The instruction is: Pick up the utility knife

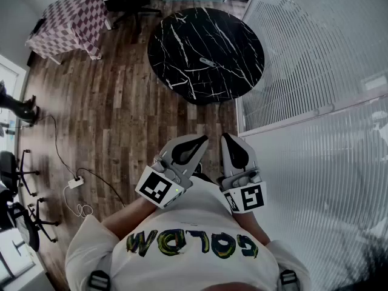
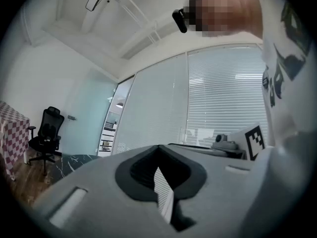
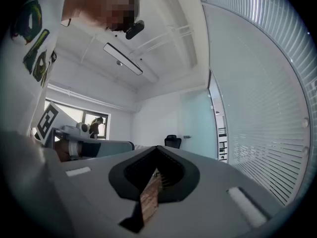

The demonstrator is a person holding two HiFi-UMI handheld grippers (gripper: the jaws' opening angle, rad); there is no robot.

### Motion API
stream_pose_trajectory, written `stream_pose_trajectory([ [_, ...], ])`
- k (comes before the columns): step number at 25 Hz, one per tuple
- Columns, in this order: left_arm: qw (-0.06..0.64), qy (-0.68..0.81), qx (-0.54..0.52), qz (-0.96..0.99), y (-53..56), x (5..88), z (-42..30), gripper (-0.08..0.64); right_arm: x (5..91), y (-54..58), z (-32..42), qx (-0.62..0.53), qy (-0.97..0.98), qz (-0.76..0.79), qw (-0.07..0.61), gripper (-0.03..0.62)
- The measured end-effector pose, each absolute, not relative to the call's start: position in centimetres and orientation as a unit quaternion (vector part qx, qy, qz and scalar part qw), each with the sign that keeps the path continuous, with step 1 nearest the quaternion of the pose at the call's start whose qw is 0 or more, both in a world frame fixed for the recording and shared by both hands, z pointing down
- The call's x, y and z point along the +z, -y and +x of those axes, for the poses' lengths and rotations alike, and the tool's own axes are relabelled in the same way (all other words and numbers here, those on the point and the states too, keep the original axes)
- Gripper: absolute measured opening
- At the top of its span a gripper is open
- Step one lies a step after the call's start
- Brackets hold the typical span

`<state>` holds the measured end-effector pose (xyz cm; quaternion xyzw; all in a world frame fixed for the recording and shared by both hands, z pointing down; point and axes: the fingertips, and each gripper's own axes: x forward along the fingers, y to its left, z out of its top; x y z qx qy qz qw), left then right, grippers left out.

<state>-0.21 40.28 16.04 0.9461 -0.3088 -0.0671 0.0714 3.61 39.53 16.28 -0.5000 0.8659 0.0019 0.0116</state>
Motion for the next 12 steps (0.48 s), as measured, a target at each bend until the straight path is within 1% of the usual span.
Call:
stream_pose_trajectory([
  [12,0.085,0.328,-0.056,0.939,-41.9,16.3,0.1,0.003,15.8,-41.2,4.0,0.007,-0.874,-0.486,0.015,0.002],
])
